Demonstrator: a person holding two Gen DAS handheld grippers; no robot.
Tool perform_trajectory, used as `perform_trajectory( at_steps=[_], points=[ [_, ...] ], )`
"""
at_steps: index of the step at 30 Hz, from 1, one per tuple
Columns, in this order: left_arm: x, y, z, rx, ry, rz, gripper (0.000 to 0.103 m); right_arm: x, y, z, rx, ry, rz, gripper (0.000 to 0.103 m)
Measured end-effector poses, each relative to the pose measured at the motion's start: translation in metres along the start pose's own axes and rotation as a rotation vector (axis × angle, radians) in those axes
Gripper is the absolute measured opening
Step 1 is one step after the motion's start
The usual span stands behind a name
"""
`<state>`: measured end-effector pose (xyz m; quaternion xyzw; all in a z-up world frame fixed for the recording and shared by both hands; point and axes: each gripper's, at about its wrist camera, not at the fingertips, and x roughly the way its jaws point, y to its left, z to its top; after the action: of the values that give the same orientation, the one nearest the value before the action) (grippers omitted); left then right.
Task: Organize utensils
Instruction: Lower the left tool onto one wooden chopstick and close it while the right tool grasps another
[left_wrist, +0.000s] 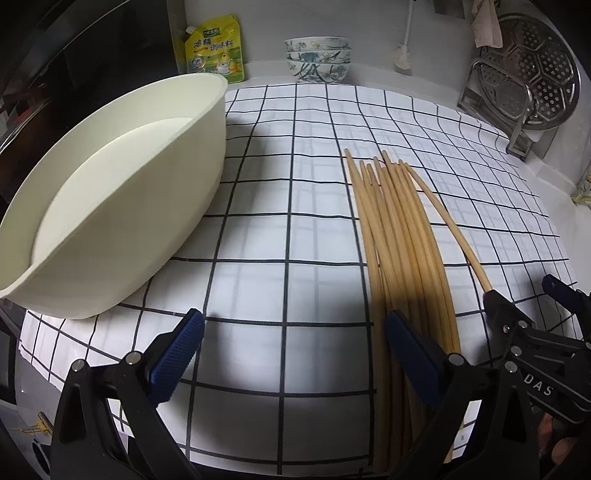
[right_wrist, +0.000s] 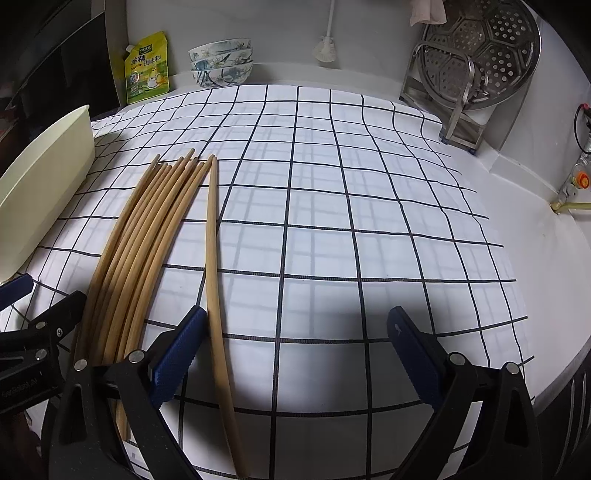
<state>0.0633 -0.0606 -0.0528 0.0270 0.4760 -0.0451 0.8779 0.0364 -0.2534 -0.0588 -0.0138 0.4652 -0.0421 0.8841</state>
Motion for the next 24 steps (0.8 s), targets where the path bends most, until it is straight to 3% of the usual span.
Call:
perform_trajectory(
  at_steps=[9, 13, 17, 21, 23, 24],
  points=[
    [0.006, 0.003, 0.003, -0.003, 0.016, 0.023, 0.096, 0.0, 0.015, 0.006, -0.079, -0.034, -0.027, 0.093],
    [0.007, 0.003, 0.004, -0.001, 0.013, 0.018, 0.095, 0.0, 0.015, 0.006, -0.083, -0.045, -0.003, 0.084],
    [0.005, -0.001, 0.008, 0.006, 0.004, -0.002, 0.076, -0.001, 0.016, 0.005, -0.086, -0.052, 0.025, 0.075],
    [0.003, -0.009, 0.011, 0.029, -0.004, -0.021, 0.055, -0.002, 0.021, 0.005, -0.1, -0.053, 0.074, 0.052],
    [0.002, -0.012, 0.011, 0.038, -0.006, -0.04, 0.042, -0.003, 0.025, 0.004, -0.114, -0.052, 0.099, 0.04],
    [0.001, -0.013, 0.01, 0.04, -0.007, -0.047, 0.03, -0.004, 0.027, 0.004, -0.122, -0.051, 0.118, 0.03]
  ],
)
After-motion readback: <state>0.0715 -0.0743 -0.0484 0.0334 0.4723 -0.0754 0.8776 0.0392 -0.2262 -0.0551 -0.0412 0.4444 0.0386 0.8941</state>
